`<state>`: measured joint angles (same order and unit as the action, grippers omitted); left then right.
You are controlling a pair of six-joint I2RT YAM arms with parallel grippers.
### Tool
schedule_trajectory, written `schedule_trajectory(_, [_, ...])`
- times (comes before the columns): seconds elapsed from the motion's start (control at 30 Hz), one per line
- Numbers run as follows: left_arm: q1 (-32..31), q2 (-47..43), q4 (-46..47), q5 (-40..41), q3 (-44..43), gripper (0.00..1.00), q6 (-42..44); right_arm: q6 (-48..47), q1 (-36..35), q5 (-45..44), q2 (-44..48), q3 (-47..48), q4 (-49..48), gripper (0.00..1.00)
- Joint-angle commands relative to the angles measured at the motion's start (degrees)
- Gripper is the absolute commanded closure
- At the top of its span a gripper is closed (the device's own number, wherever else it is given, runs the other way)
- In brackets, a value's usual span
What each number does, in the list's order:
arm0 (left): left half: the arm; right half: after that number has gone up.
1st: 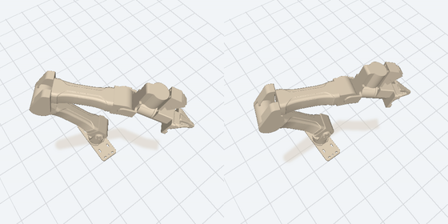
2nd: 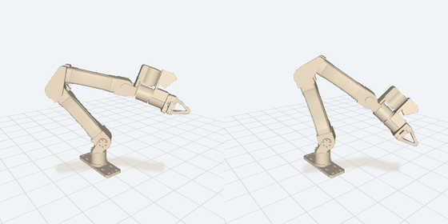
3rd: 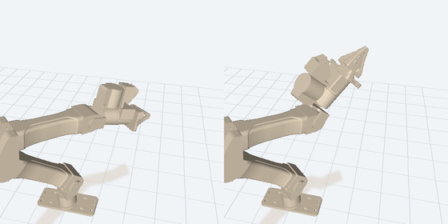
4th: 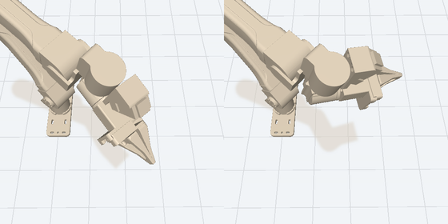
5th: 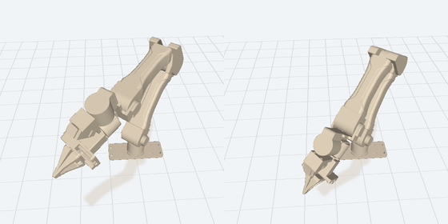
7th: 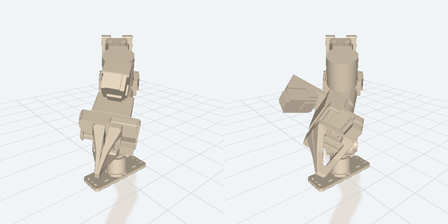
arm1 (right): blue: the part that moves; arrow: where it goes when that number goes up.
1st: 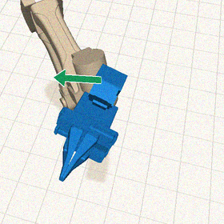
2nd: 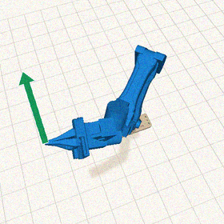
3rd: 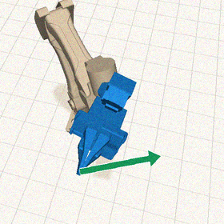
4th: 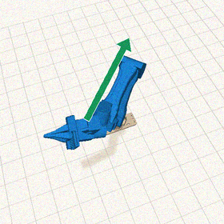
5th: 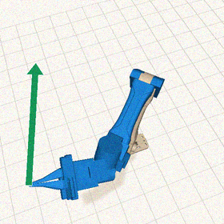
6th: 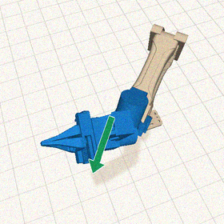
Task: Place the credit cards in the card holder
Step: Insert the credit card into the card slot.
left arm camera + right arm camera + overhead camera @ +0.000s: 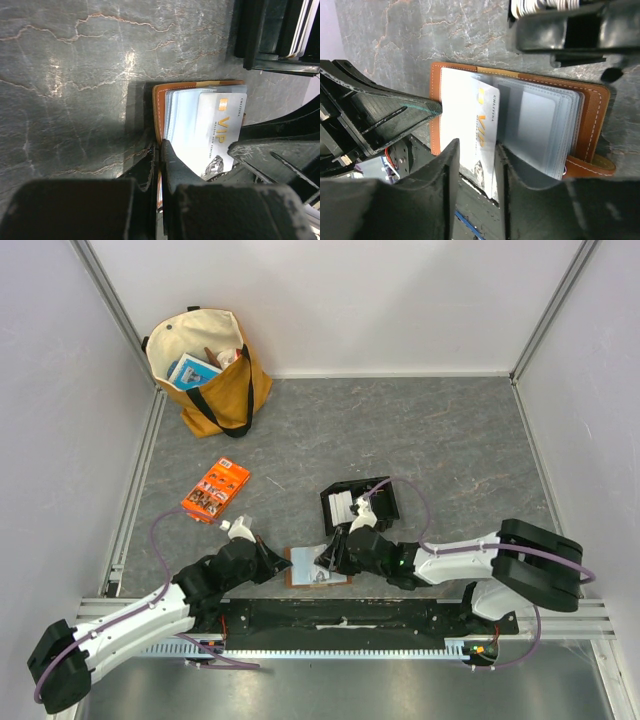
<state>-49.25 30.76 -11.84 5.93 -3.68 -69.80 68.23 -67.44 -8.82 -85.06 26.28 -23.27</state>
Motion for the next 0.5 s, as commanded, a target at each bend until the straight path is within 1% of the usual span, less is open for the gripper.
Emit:
schedule_trajectory(0.0, [0.04,-1.14,0.67,1.27,0.69,0.98,0.63,-4.41,-0.50,-5.50,4.46,4.39,13.24,0.55])
schedule_trajectory(0.07, [0.04,-1.41,0.67,1.27,0.87,0.98,0.63,-5.55,-0.50,-4.98,3.94,5.61,13.68,0.52])
schedule_trajectory(0.13, [-0.05,-1.23,0.76,1.19,0.87,0.98,0.63,-6.17,-0.50,-3.41,1.84,7.11,13.69,0.50])
schedule_trajectory(0.23, [0.04,-1.14,0.85,1.18,0.78,0.98,0.72,-6.35,-0.85,-1.91,-1.59,9.65,14.12,0.50])
schedule_trajectory(0.4, [-0.05,-1.32,1.02,1.10,0.78,0.98,0.72,-7.58,-2.34,-1.55,-6.43,16.42,20.97,0.48])
schedule_trajectory(0.47, [0.04,-1.32,1.02,1.10,0.70,0.98,0.72,-7.41,-3.57,-1.82,-7.23,17.57,21.07,0.48])
